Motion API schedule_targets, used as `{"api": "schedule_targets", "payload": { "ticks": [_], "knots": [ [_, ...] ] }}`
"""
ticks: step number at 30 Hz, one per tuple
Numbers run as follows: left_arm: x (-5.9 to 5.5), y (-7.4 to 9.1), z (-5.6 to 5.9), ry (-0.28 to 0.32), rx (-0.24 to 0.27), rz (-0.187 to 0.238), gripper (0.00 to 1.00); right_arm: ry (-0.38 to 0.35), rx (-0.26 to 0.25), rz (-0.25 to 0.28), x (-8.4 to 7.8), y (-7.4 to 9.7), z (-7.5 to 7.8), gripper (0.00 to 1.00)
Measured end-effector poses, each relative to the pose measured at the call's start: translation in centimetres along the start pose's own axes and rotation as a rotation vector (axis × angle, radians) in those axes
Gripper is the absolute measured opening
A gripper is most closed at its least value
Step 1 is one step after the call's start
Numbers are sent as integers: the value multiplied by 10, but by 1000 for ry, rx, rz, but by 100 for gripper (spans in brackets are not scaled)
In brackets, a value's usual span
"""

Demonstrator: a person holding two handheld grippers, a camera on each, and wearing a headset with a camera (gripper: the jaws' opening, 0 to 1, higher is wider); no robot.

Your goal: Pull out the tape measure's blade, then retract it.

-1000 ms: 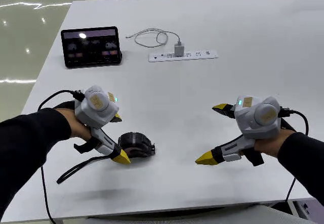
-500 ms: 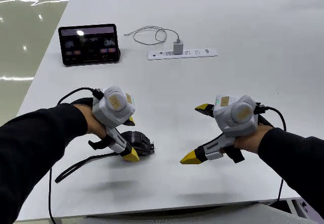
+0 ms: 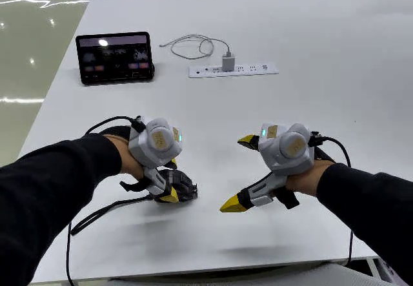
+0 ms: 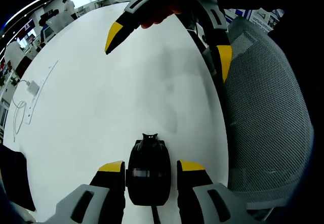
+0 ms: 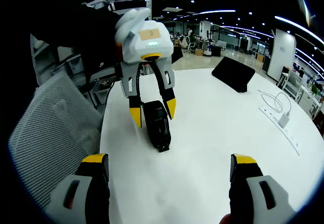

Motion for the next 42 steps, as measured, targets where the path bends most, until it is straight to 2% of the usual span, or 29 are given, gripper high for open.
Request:
{"api": "schedule_targets", "payload": {
  "ticks": [1, 2, 3, 6, 11, 15, 18, 22, 28, 33, 36, 42],
  "knots": [
    [0, -1, -1, -13, 16, -6, 35, 32, 5, 35, 2, -2, 1, 94],
    [-1, -1, -1, -7, 17, -15, 33, 47, -1, 45, 3, -3, 1, 93],
    [-1, -2, -1, -23, 30, -16, 32, 43, 3, 32, 2, -5, 0, 93],
    [0, -3, 1, -92, 48, -41, 31, 78, 17, 40, 3, -11, 0, 91],
    [0, -4, 3, -110, 49, -60, 30, 107, 50, 37, 3, -20, 0, 87],
    [0, -3, 3, -90, 56, -51, 30, 116, 69, 33, 2, -30, 0, 82],
    [-1, -3, 4, -72, 69, -41, 29, 119, 110, 26, 2, -45, 0, 75],
    [-1, -3, 5, -83, 77, -36, 29, 136, 153, 3, 1, -61, -2, 66],
    [0, -5, 3, -61, 69, -63, 30, 150, 184, -29, -3, -80, -3, 56],
    [1, -5, 0, -34, 51, -65, 30, 157, 203, -52, -7, -88, -5, 46],
    [1, -6, 1, -38, 52, -75, 30, 168, 208, -65, -10, -89, -4, 37],
    [2, -6, 1, -28, 51, -78, 30, 166, 208, -87, -12, -93, -3, 26]
  ]
}}
Point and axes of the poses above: the centre of the closed fingertips' face, and the gripper's own axes: y roughly backward along the fingers, z roughly to its right, x roughly out of its top, the point moved 10 cm from there along y, roughly backward along the fingers, and after that the axes turned 8 degrees about y, right-handed, at the moved point
